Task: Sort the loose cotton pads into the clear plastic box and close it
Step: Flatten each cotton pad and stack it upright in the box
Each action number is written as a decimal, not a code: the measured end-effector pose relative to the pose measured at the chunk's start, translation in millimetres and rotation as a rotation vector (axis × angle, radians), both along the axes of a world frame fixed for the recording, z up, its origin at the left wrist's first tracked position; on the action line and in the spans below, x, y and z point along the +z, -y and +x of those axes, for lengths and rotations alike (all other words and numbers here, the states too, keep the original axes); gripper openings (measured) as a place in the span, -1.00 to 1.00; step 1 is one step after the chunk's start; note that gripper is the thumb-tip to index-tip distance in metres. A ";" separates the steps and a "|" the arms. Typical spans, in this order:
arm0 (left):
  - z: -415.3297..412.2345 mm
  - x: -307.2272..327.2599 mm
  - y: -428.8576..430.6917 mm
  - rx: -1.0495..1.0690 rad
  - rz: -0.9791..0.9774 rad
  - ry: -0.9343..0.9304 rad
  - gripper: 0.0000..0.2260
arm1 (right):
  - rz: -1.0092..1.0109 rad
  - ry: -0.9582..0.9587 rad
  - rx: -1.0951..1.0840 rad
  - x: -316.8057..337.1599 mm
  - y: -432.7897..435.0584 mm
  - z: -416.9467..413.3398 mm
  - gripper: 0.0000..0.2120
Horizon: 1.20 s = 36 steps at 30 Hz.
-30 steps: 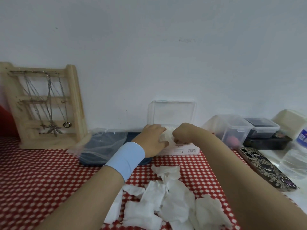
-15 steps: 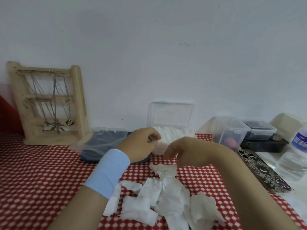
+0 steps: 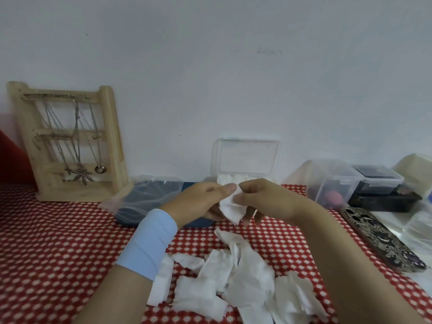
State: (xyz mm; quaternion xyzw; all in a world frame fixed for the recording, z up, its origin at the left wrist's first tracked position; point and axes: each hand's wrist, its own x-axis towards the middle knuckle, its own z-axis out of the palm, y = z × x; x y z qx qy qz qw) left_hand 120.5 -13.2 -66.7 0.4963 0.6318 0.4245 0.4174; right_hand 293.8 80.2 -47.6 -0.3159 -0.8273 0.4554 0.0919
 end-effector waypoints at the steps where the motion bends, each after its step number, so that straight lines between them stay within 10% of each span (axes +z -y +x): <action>1: -0.2 1.3 -0.5 0.019 -0.008 0.039 -0.48 | -0.009 -0.008 -0.003 -0.7 0.0 -0.7 -0.83; 7: -7.7 -0.1 1.6 0.142 0.046 -0.048 -0.92 | -0.122 -0.086 -0.006 -4.2 1.2 -2.6 -0.83; 22: -14.9 -7.6 -1.2 0.265 0.215 -0.141 -0.89 | -0.269 -0.254 -0.117 -6.6 0.3 -3.3 -0.84; 36: -4.9 -13.3 -7.0 0.404 0.188 0.292 -0.79 | -0.230 -0.383 -0.123 5.5 -4.9 8.0 -0.87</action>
